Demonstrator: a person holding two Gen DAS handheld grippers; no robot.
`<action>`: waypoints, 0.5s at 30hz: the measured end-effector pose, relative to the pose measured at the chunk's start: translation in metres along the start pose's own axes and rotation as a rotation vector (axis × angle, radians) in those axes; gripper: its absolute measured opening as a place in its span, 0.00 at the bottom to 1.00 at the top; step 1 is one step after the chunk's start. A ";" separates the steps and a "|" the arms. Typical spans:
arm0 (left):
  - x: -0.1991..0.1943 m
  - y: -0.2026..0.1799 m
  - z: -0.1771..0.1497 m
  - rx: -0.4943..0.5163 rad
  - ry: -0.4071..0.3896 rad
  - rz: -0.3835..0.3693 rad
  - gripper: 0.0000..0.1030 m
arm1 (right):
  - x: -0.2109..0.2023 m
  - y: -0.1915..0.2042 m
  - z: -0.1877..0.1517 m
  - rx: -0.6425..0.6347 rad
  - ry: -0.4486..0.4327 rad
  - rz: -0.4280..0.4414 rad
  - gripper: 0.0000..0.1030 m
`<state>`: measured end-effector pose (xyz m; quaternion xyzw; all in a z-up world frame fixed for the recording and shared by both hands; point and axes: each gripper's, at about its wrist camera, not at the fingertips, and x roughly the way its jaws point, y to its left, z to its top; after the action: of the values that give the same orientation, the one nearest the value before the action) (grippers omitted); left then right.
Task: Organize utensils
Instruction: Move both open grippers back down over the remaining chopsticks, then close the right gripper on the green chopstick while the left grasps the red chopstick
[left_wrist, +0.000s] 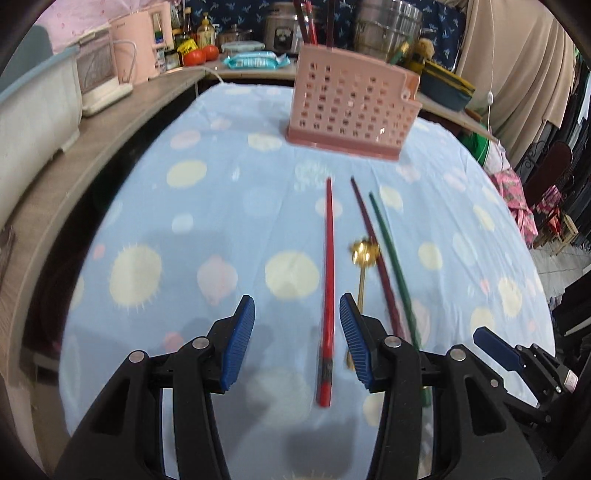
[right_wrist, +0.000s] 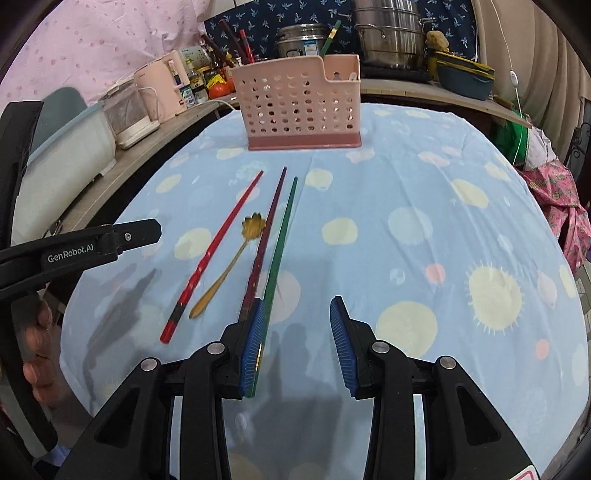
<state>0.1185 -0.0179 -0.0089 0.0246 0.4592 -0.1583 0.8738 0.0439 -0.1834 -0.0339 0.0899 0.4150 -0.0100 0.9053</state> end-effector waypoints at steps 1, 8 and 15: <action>0.002 -0.001 -0.006 0.004 0.012 0.000 0.44 | 0.001 0.001 -0.005 -0.002 0.012 0.002 0.35; 0.014 -0.003 -0.032 0.011 0.069 0.003 0.44 | 0.008 0.012 -0.024 -0.029 0.057 0.024 0.35; 0.017 -0.011 -0.042 0.047 0.080 0.004 0.44 | 0.014 0.016 -0.028 -0.042 0.075 0.024 0.32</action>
<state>0.0907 -0.0252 -0.0459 0.0524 0.4897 -0.1665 0.8542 0.0331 -0.1619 -0.0596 0.0763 0.4475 0.0128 0.8909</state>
